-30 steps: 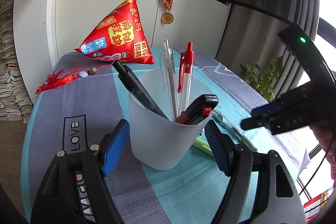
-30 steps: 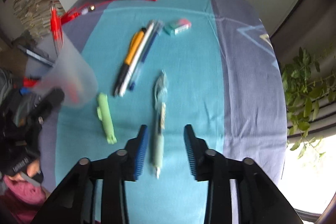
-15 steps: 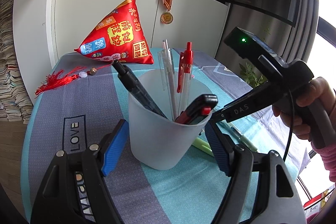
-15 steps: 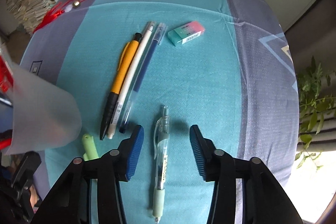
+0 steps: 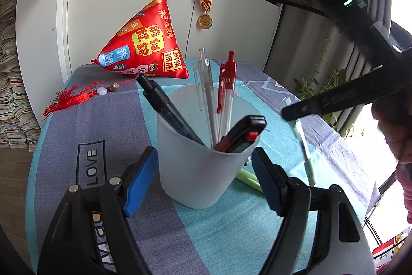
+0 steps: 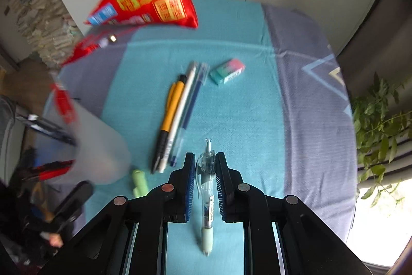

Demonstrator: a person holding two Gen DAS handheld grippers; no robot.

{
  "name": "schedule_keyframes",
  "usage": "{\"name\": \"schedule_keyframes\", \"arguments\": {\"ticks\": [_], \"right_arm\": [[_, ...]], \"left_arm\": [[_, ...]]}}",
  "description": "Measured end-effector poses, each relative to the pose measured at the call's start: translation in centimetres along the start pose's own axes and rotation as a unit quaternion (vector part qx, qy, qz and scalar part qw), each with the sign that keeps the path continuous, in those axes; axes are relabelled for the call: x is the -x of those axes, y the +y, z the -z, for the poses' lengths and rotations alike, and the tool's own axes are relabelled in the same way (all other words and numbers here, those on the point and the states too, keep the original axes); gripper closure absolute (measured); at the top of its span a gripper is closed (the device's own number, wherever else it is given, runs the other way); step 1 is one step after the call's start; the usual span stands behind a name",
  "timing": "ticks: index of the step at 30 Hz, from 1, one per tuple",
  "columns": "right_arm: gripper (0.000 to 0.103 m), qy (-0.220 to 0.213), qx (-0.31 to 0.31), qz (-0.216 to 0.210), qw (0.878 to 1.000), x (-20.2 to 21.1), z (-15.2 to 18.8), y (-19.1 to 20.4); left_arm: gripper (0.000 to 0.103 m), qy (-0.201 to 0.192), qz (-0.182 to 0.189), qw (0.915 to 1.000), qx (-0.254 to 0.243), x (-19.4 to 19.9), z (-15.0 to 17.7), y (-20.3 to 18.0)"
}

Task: Organize stationery
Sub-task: 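Grasp the clear pen with a green grip using the right gripper, then lower the green-grip pen into the cup and open the right gripper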

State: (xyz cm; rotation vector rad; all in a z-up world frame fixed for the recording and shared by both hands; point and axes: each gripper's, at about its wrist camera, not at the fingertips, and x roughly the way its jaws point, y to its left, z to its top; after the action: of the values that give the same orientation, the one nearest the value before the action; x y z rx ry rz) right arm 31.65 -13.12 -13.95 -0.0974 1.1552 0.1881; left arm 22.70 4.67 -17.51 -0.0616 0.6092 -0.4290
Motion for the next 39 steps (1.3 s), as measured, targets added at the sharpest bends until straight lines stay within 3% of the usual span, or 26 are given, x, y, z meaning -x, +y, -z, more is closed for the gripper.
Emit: {"name": "schedule_keyframes", "arguments": {"ticks": [6,11,16,27,36,39], "right_arm": [[0.086,-0.100,0.017,-0.001,0.995,7.9,1.5,1.7],[0.087,-0.182,0.036,-0.028,0.982,13.7,1.5,4.0],[0.087,-0.217,0.056,-0.053,0.973,16.2,0.6,6.0],[0.087,-0.195,0.068,-0.082,0.975,13.4,-1.2,8.5],[0.087,-0.110,0.052,-0.081,0.989,7.5,-0.7,7.7],[0.087,-0.099,0.048,-0.088,0.990,7.0,-0.4,7.4]], "left_arm": [[0.028,0.002,0.001,1.0000,0.002,-0.1,0.1,0.0],[0.028,0.003,0.001,1.0000,0.003,-0.1,0.2,0.0],[0.028,0.003,0.001,1.0000,0.003,-0.1,0.2,0.0],[0.028,0.003,0.001,1.0000,0.003,-0.1,0.3,0.0],[0.028,0.003,0.002,1.0000,0.003,-0.1,0.2,0.0],[0.028,0.003,0.001,1.0000,0.002,0.0,0.3,-0.1]]}}
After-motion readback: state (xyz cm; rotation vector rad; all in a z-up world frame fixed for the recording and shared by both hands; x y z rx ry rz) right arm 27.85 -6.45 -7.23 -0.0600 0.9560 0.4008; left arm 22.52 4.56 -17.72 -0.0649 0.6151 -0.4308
